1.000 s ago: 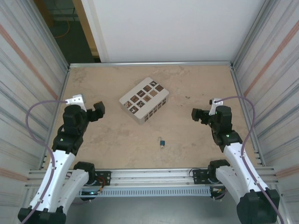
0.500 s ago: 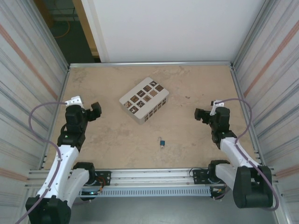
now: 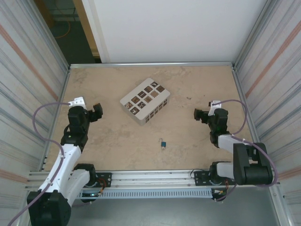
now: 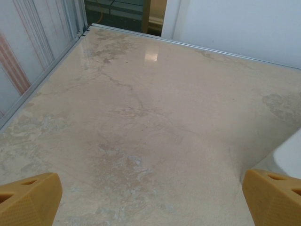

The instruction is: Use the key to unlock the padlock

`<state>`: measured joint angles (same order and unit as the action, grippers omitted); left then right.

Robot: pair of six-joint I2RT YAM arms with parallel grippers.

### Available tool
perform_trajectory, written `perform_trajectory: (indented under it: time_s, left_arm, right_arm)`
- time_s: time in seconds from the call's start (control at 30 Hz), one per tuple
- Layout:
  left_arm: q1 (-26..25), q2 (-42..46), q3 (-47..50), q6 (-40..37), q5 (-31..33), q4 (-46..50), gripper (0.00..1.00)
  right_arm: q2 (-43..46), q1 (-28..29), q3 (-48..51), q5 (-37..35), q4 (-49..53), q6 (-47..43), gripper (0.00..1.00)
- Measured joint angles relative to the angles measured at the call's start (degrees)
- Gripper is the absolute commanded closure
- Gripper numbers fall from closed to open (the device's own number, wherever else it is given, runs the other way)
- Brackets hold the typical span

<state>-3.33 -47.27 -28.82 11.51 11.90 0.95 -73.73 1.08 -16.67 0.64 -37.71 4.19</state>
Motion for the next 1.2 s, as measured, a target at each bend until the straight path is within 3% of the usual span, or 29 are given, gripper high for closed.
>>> perform_trajectory:
  time_s: [0.3, 0.57, 1.2]
  left_arm:
    - [0.0, -8.2, 2.7, -3.2, 3.7, -6.4, 0.01]
    - [0.0, -15.8, 4.6, -7.0, 4.1, -16.9, 0.01]
    - [0.1, -28.3, 10.1, -13.4, -6.4, -44.0, 0.01]
  right_arm:
    - [-12.9, -2.4, -0.1, 3.3, -12.7, -1.9, 0.01]
    - [-14.3, -5.6, -5.5, 5.2, -10.3, -0.5, 0.01]
    - [-14.3, -5.1, -6.1, 3.7, -8.5, -0.2, 0.01]
